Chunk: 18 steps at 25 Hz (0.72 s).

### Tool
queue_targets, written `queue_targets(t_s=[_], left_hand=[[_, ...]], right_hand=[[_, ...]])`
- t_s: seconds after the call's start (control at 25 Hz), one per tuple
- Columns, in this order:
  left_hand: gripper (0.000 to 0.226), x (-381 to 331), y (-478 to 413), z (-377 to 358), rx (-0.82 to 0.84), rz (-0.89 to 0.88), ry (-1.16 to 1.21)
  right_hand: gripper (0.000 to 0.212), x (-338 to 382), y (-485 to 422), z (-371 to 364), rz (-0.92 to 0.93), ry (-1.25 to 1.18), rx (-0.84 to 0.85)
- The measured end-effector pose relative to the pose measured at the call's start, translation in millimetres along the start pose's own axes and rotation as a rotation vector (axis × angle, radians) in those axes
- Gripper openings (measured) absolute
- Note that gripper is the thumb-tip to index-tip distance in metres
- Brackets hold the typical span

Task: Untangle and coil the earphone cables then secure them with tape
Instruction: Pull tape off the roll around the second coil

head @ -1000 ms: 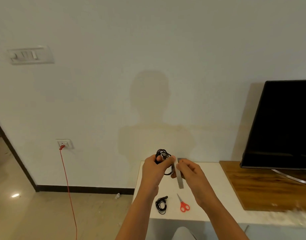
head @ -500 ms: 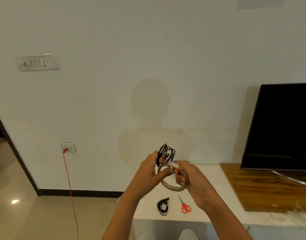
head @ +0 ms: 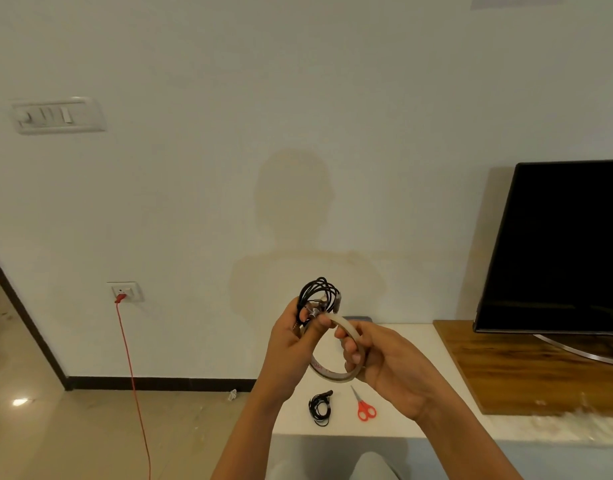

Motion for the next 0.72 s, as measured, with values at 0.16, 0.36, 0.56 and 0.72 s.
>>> queue_targets(t_s=[0.16,0.36,0.56,0.72], left_hand=[[0.023,-1.7,-0.7,0.3,0.017,-0.002,0.017],[0.009,-1.1,-1.0,3.6,0.093,-0.045,-0.17],[0.024,-6.4,-4.3,5.5,0.215,-0.16,-0.495],[0.029,-10.5,-8.1,5.3,0.263,-0.123,-0.557]], right_hand=[[0.041,-4.9,2.3,2.3,0.079,-0.002,0.036],[0.041,4.9,1.8,3.3,-0.039,0.1,0.015],[0.034,18.6,-8.3,4.9,-0.198,0.418,-0.053],[0.03,21.2,-15.7,5.5,-0.249,0.545,-0.046]])
Point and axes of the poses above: each hand's wrist, its own y-axis away from the middle knuckle, its own z-axis out of the back of the hand, x = y × z, the point moved 2 cm from there along -y, towards the middle knuckle, and after that the axes turned 9 degrees about y, right-handed, at the moved point
